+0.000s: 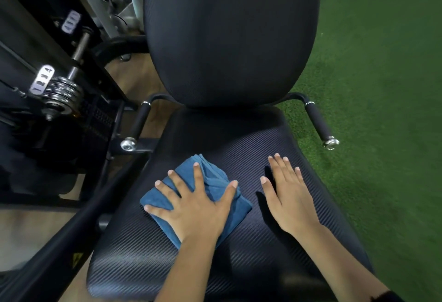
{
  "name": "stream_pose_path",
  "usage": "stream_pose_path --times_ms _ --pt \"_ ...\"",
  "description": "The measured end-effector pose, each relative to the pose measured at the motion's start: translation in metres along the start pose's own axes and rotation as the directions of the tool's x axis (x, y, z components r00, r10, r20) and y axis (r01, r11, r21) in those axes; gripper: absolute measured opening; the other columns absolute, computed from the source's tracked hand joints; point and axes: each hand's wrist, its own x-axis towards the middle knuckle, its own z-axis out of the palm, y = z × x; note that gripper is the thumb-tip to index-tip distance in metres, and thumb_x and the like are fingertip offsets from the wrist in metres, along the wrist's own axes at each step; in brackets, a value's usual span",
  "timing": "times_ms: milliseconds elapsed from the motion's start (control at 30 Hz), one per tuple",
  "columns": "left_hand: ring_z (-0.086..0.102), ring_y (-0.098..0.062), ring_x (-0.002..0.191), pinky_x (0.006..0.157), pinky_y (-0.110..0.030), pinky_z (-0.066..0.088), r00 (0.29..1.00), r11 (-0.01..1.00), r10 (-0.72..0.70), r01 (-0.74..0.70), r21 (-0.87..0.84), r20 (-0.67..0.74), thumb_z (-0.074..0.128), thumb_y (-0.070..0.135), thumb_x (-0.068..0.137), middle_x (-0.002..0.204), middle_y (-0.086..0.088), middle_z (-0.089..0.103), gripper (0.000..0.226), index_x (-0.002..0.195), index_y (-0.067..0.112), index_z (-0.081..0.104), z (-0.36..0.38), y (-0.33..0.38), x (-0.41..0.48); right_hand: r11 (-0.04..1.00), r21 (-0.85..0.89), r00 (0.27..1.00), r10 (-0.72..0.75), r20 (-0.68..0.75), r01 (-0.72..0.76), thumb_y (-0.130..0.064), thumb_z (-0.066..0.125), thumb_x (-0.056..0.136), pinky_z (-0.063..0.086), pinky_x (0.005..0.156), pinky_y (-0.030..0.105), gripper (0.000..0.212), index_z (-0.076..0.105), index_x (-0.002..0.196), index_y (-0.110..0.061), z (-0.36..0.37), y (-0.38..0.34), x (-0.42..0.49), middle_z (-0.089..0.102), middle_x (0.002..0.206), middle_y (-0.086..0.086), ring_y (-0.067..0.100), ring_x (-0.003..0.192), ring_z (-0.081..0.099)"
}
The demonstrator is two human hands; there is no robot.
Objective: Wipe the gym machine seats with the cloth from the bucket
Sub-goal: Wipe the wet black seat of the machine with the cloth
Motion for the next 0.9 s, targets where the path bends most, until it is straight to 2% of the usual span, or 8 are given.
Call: stream_pose_path --times_ms 133,333,400,467,567,700,800,900 --pt "-0.016 -0.044 0.139 0.097 -0.076 -0.004 0.999 0.999 0.037 -0.037 0.031 -0.005 0.005 0.094 0.062 0.157 -0.015 -0.008 0.098 0.145 0.043 -0.012 0.001 -0.001 0.01 1.0 0.005 1.0 0.009 0.008 -0.01 -0.057 0.009 0.091 0.0 0.119 0.032 0.073 0.021 0.15 -0.017 0.002 0.002 0.002 0.015 0.158 -0.002 0.009 0.145 0.001" --pt "-0.012 -0.044 0.14 0.098 -0.078 -0.002 0.996 0.995 0.091 -0.092 0.037 0.02 0.013 0.081 0.072 0.158 -0.013 -0.005 0.084 0.146 0.045 -0.006 -0.003 0.01 0.041 0.998 -0.058 0.999 -0.016 0.039 0.019 -0.056 0.007 0.091 -0.003 0.119 0.032 0.073 0.017 0.151 -0.017 0.0 0.004 0.002 0.01 0.159 -0.001 0.009 0.145 -0.003" --pt "-0.013 -0.043 0.141 0.1 -0.077 -0.002 0.986 0.985 0.165 -0.166 0.039 0.026 0.017 0.075 0.078 0.158 -0.012 -0.006 0.078 0.146 0.046 -0.006 -0.004 0.014 0.041 0.997 -0.071 0.999 -0.008 0.041 0.011 -0.056 0.008 0.091 -0.003 0.118 0.032 0.073 0.017 0.151 -0.017 0.001 0.006 0.003 0.01 0.159 -0.001 0.009 0.144 -0.003" --pt "-0.014 -0.039 0.142 0.102 -0.075 -0.002 0.95 0.948 0.308 -0.31 0.066 0.044 0.011 0.071 0.075 0.158 -0.008 -0.008 0.075 0.144 0.049 -0.008 -0.002 0.009 0.029 0.997 -0.082 0.999 -0.001 0.043 0.005 -0.055 0.008 0.09 -0.003 0.118 0.032 0.073 0.017 0.151 -0.016 0.0 0.008 0.005 0.01 0.159 0.0 0.01 0.145 -0.003" --pt "-0.017 -0.025 0.144 0.103 -0.072 0.0 0.896 0.889 0.439 -0.444 0.114 0.064 0.001 0.069 0.067 0.158 0.006 -0.012 0.075 0.14 0.055 -0.012 0.0 -0.014 0.012 0.997 -0.082 0.999 0.006 0.04 -0.003 -0.056 0.007 0.089 -0.003 0.118 0.033 0.074 0.017 0.151 -0.017 -0.002 0.013 0.012 0.01 0.159 0.0 0.012 0.146 -0.001" --pt "-0.011 -0.016 0.145 0.106 -0.068 0.007 0.935 0.932 0.355 -0.354 0.083 0.001 0.007 0.066 0.068 0.158 0.014 -0.004 0.075 0.142 0.055 -0.001 -0.004 -0.032 0.03 0.997 -0.08 0.998 0.012 0.062 -0.007 -0.057 0.004 0.088 -0.005 0.117 0.03 0.076 0.014 0.152 -0.018 -0.009 0.02 0.019 0.005 0.159 -0.002 0.009 0.145 -0.005" --pt "-0.004 -0.022 0.146 0.108 -0.067 0.007 0.968 0.97 0.244 -0.245 0.0 -0.064 0.026 0.057 0.083 0.159 0.007 0.006 0.065 0.146 0.047 0.012 -0.006 -0.019 0.059 0.995 -0.097 0.997 -0.005 0.081 0.013 -0.058 0.002 0.087 -0.007 0.117 0.029 0.077 0.013 0.152 -0.018 -0.01 0.022 0.02 0.004 0.159 -0.002 0.01 0.145 -0.006" --pt "-0.002 -0.028 0.145 0.107 -0.069 0.006 0.974 0.975 0.216 -0.219 -0.043 -0.067 0.029 0.054 0.086 0.159 0.002 0.009 0.063 0.146 0.044 0.017 -0.005 0.009 0.071 0.994 -0.109 0.994 -0.018 0.105 0.03 -0.058 0.001 0.086 -0.008 0.117 0.029 0.078 0.012 0.152 -0.018 -0.007 0.021 0.018 0.002 0.159 -0.002 0.009 0.144 -0.008"
